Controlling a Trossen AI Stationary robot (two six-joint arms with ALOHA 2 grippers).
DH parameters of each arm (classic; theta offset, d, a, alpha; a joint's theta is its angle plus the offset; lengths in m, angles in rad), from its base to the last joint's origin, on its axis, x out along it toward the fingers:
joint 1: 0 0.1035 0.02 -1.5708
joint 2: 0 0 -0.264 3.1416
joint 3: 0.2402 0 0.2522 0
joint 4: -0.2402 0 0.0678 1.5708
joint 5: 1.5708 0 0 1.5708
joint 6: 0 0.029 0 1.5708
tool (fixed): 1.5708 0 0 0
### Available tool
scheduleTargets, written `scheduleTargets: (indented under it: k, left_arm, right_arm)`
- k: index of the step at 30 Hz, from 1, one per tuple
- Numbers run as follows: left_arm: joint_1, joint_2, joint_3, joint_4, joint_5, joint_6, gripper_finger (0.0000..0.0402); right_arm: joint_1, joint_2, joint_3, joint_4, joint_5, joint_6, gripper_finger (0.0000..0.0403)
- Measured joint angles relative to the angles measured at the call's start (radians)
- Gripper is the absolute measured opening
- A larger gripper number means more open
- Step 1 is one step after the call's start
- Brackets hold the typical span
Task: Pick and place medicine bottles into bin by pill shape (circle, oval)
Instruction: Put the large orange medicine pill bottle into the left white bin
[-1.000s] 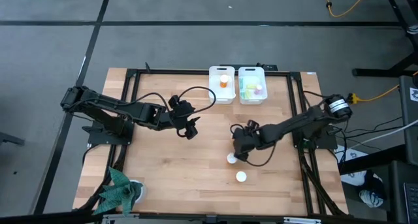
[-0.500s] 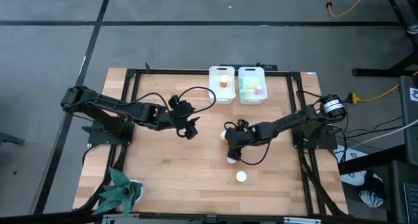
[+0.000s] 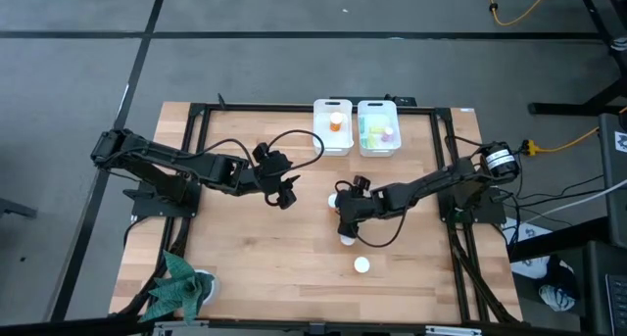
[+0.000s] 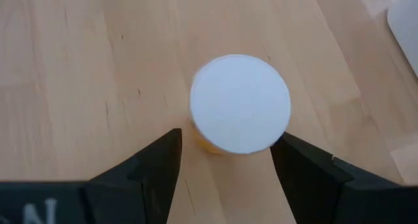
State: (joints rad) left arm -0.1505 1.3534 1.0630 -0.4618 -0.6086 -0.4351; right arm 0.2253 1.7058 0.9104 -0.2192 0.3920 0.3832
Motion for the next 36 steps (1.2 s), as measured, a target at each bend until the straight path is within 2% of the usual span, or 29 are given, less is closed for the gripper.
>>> scheduleTargets:
  k: [28, 36]
  left_arm:
    - [0.000, 0.000, 0.000, 0.000, 0.000, 0.000, 0.0199]
    - [0.000, 0.000, 0.000, 0.000, 0.000, 0.000, 0.0199]
  right_arm:
    - [-0.018, 0.000, 0.000, 0.140, 0.010, -0.027, 0.0236]
    - [-0.046, 0.034, 0.000, 0.161, -0.045, -0.028, 0.0236]
